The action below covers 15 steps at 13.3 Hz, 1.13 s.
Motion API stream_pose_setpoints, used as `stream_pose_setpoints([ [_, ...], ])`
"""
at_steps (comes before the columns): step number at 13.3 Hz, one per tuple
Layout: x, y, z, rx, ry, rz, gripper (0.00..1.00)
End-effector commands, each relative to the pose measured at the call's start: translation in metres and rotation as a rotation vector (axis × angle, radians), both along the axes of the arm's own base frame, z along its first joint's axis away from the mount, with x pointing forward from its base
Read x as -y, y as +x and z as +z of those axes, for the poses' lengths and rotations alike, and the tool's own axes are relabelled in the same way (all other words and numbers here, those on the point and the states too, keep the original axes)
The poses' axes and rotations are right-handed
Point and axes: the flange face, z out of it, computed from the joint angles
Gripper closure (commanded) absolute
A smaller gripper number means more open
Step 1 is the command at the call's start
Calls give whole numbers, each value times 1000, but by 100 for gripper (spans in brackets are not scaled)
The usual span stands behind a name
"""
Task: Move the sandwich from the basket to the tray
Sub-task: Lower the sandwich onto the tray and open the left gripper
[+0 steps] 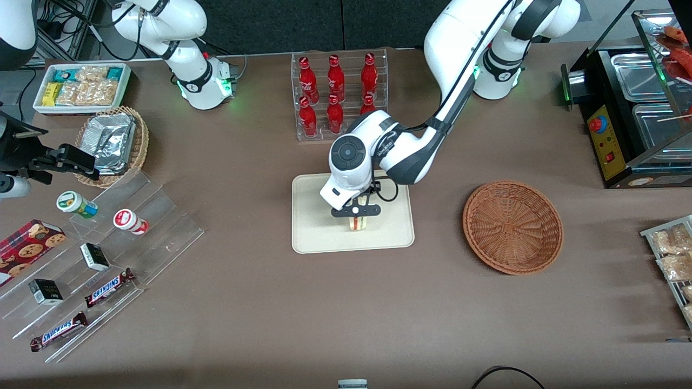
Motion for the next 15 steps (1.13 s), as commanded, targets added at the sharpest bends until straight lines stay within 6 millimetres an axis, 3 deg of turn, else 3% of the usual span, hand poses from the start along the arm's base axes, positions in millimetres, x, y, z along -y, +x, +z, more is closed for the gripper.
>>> stream_pose_setpoints([
  [1,10,1,-8,29,21,-8,100],
  [10,17,-1,-31,45,44,12,100],
  [11,18,-1,-31,45,44,24,44],
  [12,18,-1,-29,46,43,24,0],
  [15,18,0,-24,51,38,28,0],
])
